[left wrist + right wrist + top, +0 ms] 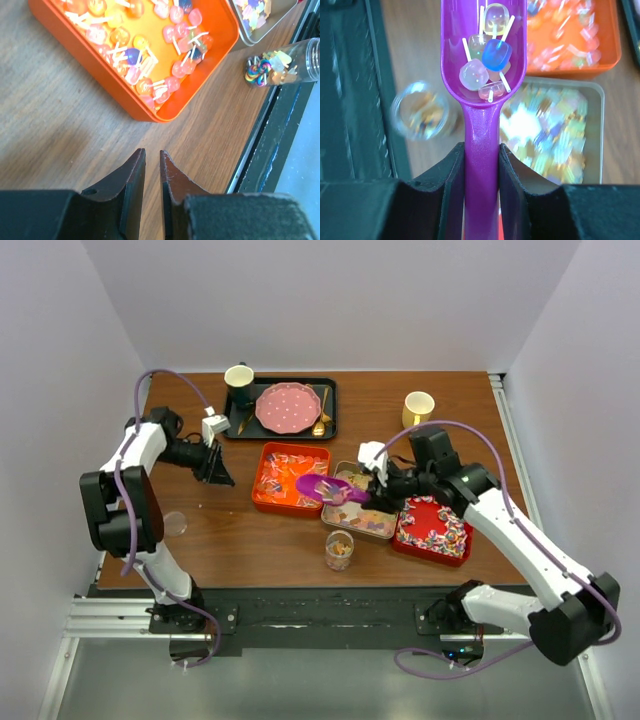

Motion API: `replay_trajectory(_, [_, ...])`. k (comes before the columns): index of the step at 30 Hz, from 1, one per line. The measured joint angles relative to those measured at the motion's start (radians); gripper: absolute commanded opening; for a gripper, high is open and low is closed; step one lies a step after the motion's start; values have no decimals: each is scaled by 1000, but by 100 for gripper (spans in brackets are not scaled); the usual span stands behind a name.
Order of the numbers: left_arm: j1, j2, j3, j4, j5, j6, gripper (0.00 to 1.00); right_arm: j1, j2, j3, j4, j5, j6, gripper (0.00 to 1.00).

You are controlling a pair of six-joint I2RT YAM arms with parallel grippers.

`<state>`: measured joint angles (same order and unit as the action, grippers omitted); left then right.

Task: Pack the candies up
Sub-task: Place the fake candies in the packing bottle.

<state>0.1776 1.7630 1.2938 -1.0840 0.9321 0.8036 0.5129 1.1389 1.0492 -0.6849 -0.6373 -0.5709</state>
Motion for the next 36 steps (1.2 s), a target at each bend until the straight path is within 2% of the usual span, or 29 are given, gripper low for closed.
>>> replay_trajectory(7, [0, -49, -37, 37, 12, -19, 22, -16, -66, 19, -373, 62, -260, 0])
replay_trajectory(13, [0, -85, -42, 77, 30, -45, 22, -19, -64, 90, -568, 132, -418, 0])
replay_trajectory(25, [0, -91, -56, 117, 60, -71, 22, -19, -6, 157, -657, 241, -661, 0])
replay_trajectory(36, [0, -118, -110, 160, 82, -113, 21, -16, 71, 272, -662, 316, -745, 0])
